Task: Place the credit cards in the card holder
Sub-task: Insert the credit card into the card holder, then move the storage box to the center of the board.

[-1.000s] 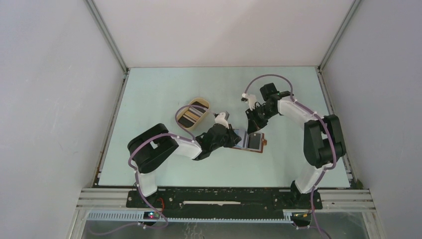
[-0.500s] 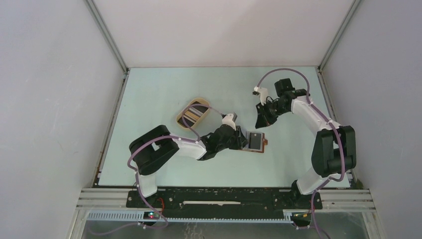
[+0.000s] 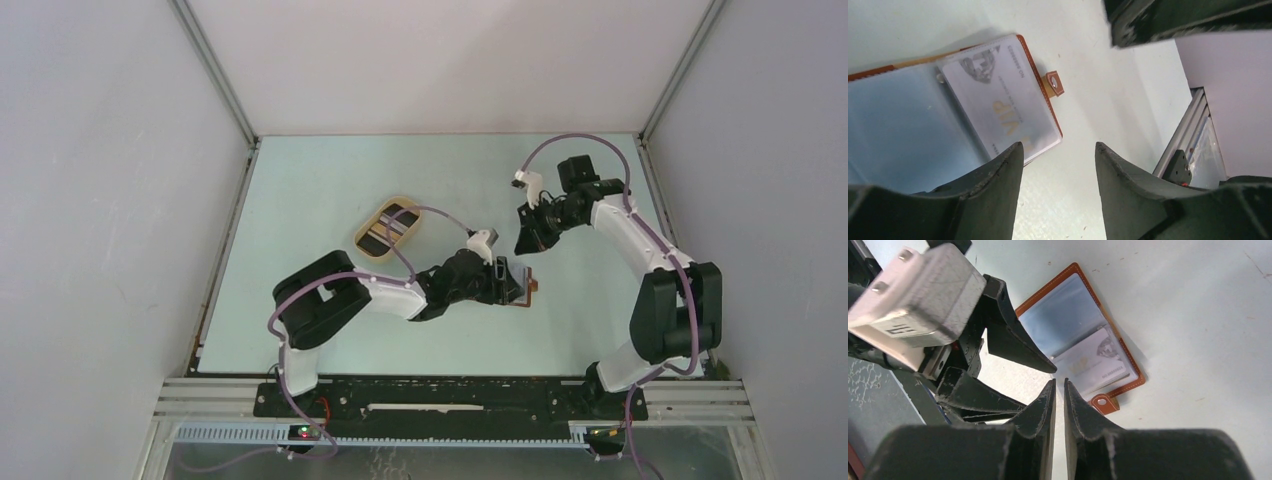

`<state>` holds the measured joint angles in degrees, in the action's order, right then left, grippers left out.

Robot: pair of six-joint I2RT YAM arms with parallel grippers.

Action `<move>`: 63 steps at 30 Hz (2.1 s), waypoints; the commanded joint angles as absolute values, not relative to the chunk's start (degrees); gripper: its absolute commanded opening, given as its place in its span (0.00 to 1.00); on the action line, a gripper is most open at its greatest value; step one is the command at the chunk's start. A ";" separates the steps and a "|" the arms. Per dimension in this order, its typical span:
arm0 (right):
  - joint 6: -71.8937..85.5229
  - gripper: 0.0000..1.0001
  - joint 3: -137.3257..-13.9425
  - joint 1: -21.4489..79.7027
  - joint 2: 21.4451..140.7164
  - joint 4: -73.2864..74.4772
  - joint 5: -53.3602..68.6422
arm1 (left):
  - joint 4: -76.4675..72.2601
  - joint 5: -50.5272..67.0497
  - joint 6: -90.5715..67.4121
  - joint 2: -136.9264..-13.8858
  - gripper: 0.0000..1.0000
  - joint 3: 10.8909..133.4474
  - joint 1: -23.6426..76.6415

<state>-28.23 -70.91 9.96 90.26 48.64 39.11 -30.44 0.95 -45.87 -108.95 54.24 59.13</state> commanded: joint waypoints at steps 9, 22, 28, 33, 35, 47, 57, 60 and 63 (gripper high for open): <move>-31.02 0.18 -69.73 5.41 81.37 48.43 44.02 | -37.26 -0.59 -36.04 -99.32 0.59 49.34 59.28; -35.69 0.48 -64.30 6.73 59.90 38.79 57.70 | -20.90 -29.12 -8.18 -69.14 0.86 45.90 54.62; -30.39 0.64 -64.36 11.09 59.45 32.39 58.53 | -21.47 -12.28 -23.32 -68.45 0.97 45.63 37.43; -30.47 0.64 -64.38 11.31 65.58 34.44 55.27 | -21.20 -8.70 -33.89 -74.58 0.96 47.15 29.10; -30.48 0.64 -64.69 11.44 67.57 34.75 55.02 | -21.35 -8.22 -34.79 -76.54 0.95 48.02 27.33; -32.53 0.64 -65.48 15.73 73.48 38.31 50.00 | 3.67 8.85 -15.52 -81.70 0.88 65.23 13.76; -34.53 0.64 -65.93 15.69 75.23 40.38 47.51 | 26.31 4.21 -3.39 -97.57 0.79 81.51 13.10; -34.81 0.64 -65.94 15.57 76.23 40.39 46.82 | 29.50 4.39 -1.96 -100.63 0.73 83.66 13.10; -35.18 0.64 -66.24 15.36 77.61 40.78 46.35 | 31.65 4.64 -0.45 -103.34 0.64 85.56 13.10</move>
<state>-33.65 -64.14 15.59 76.05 40.07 47.48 25.52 3.29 -4.82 -101.41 80.03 12.95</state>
